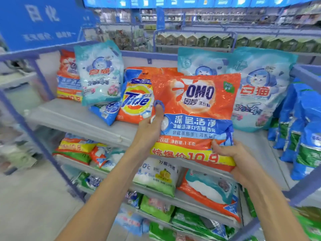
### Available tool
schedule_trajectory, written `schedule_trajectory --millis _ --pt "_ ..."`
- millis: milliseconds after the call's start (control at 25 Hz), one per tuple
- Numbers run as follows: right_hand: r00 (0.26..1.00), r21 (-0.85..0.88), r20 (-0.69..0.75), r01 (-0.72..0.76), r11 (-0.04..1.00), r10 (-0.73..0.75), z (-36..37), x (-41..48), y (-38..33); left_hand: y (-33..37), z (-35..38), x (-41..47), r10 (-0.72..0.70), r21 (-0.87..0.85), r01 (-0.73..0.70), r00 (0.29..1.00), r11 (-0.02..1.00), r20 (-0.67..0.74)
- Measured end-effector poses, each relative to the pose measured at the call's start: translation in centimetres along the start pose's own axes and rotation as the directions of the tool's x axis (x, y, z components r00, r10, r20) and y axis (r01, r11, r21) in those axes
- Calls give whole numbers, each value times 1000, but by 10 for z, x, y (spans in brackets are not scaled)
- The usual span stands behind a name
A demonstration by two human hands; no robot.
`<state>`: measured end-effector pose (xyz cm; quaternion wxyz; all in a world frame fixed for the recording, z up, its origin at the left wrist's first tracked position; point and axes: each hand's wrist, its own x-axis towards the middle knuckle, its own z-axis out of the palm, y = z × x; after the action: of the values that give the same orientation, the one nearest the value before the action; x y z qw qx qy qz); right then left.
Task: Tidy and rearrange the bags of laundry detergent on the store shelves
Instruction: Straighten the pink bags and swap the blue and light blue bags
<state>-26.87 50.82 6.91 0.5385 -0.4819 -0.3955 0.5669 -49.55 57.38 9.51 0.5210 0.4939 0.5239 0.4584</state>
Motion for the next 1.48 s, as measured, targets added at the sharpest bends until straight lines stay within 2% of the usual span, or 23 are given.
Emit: schedule_trajectory --millis 200,320,480,560,680,760,960,1040,1280,1360,1480 --pt "989 3 145 -42 999 41 59 15 9 -5 -63 -16 12 36 -5 978 999 -207" --pt "972 40 214 -108 993 97 110 31 23 -5 -115 -24 79 153 -33 949 988 -306" --pt "947 70 305 -126 990 99 190 54 48 -3 -192 -24 141 249 -45 913 968 -384" --pt "950 43 302 -101 994 84 240 68 63 -4 -241 -20 147 261 -37 897 965 -418" --pt "952 33 288 -116 993 102 311 87 77 -13 -314 -1 64 196 16 917 980 -394" --pt "950 46 292 -131 990 112 353 97 82 -12 -356 15 59 178 10 923 984 -380" --pt "967 105 232 -129 986 102 411 124 82 6 -419 56 -36 -38 29 983 999 -178" --pt "977 85 196 -105 991 87 423 140 75 10 -432 78 -7 -10 6 992 1000 -122" --pt "993 -17 105 64 998 -62 466 229 51 33 -463 185 235 162 -213 963 964 -134" --pt "993 -74 54 107 992 -103 480 262 51 36 -470 221 262 150 -237 948 960 -182" --pt "983 -210 66 179 961 -169 495 296 51 29 -480 260 249 77 -237 934 969 -258"
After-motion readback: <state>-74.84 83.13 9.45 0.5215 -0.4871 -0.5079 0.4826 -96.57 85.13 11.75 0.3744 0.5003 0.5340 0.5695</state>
